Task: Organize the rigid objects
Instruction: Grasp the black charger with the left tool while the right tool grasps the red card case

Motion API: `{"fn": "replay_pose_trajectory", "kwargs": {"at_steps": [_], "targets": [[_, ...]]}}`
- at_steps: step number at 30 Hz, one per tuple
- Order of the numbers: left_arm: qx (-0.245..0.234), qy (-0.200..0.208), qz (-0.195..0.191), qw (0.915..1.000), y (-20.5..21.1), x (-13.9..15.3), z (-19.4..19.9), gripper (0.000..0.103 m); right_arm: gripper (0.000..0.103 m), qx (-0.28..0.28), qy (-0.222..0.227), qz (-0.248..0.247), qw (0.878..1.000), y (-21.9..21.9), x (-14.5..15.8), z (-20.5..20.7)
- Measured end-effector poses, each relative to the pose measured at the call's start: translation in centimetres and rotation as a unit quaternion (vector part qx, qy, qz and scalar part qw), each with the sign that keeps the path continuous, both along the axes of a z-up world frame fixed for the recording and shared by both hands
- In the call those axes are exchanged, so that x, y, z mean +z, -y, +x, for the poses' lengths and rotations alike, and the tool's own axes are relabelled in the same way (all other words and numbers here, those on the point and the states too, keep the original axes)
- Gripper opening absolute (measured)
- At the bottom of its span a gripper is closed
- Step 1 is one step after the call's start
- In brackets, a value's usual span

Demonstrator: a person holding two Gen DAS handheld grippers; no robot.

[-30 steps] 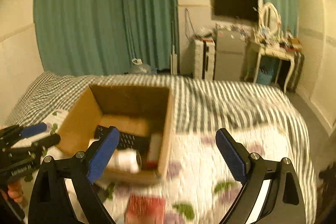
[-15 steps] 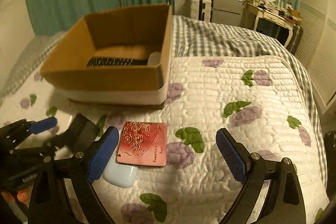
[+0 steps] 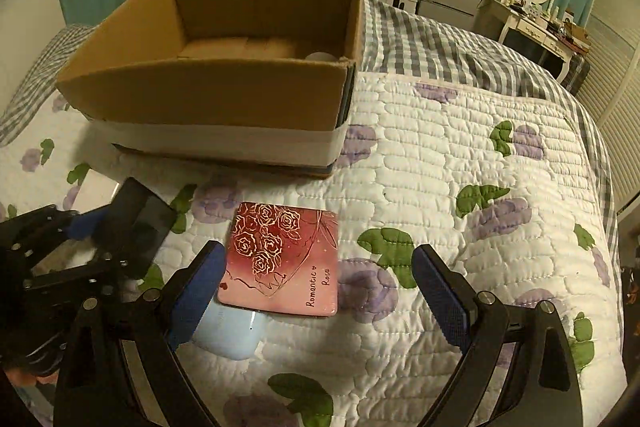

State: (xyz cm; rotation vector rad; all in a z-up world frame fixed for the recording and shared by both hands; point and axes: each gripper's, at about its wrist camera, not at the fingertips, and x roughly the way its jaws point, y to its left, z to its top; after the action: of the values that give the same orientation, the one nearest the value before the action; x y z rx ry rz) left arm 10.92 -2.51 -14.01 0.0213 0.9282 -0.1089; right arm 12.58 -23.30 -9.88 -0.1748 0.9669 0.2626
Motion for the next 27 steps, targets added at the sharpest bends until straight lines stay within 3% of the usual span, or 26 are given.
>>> {"fn": "replay_pose_trajectory", "kwargs": {"at_steps": [8, 17, 18, 20, 27], "targets": [[0.015, 0.014, 0.008, 0.9998, -0.8, 2.3, -1.3, 0.039, 0.094, 0.023, -0.011, -0.009, 1.000, -1.2, -1.0, 0.2], [0.029, 0.028, -0.002, 0.9992, -1.3, 3.5, -1.0, 0.039, 0.094, 0.008, -0.068, -0.008, 0.998, -2.2, -3.9, 2.7], [0.031, 0.028, -0.002, 0.9991, -1.3, 3.5, -1.1, 0.039, 0.090, 0.009, -0.067, -0.009, 0.998, -2.3, -3.9, 2.7], [0.034, 0.026, -0.001, 0.9991, -1.4, 3.5, -1.1, 0.039, 0.070, 0.016, -0.060, -0.012, 0.998, -2.4, -3.5, 2.3], [0.040, 0.030, 0.000, 0.9988, -1.3, 4.4, -2.1, 0.039, 0.069, 0.036, 0.005, -0.017, 0.999, -2.6, -0.1, -0.5]]}}
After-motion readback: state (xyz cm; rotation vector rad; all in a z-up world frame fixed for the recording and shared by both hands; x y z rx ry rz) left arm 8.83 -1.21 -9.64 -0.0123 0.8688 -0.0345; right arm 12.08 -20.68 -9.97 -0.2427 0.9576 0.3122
